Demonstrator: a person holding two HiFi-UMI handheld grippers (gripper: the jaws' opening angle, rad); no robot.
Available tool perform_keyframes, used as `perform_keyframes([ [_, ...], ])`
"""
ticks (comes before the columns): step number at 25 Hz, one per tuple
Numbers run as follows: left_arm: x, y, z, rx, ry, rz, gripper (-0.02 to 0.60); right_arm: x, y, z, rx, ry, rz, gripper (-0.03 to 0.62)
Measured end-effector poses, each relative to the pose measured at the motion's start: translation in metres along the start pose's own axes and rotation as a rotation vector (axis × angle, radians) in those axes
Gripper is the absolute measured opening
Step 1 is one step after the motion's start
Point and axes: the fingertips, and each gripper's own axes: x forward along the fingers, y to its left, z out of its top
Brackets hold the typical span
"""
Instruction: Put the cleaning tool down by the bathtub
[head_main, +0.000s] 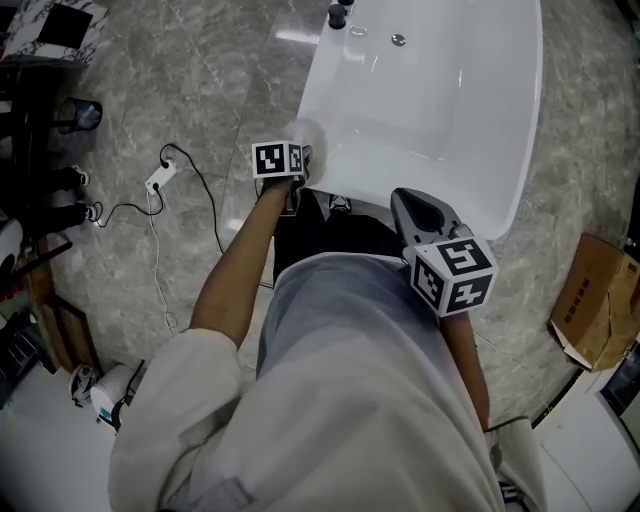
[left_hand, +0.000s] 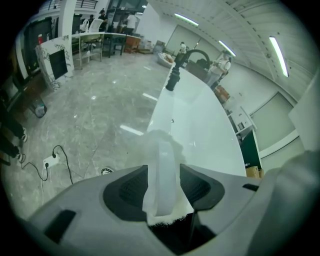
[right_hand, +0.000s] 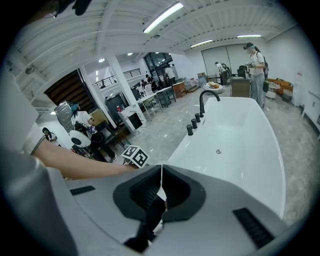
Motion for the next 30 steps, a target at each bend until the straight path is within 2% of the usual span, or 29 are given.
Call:
perform_keyframes([
  [6,-0.012,0.002,0.004,-0.011,-0.042,-0.004,0.199,-0.001,0.007,0.002,-0.005,-0.005,0.006,0.012],
  [14,-0.025,-0.005,0.007,-0.056,-0.075,-0.049,0.204,0.002,0.011,0.003,-0.016,-0.012,0.018,0.012],
  [20,-0.041,-0.006,0.006,-0.121,-0.105,-0.071,0.204,0.002,0.016,0.006,-0.021,-0.020,0.024,0.012],
  [26,-0.060,-0.006,0.007,-0.098,-0.137,-0.054,0.204,0.004,0.017,0.009,-0.024,-0.027,0.033,0.012],
  [30,-0.072,-0.005,0.012,-0.127,-0.186,-0.049,0.198,0.005,0.016,0.012,-0.028,-0.030,0.041,0.012],
])
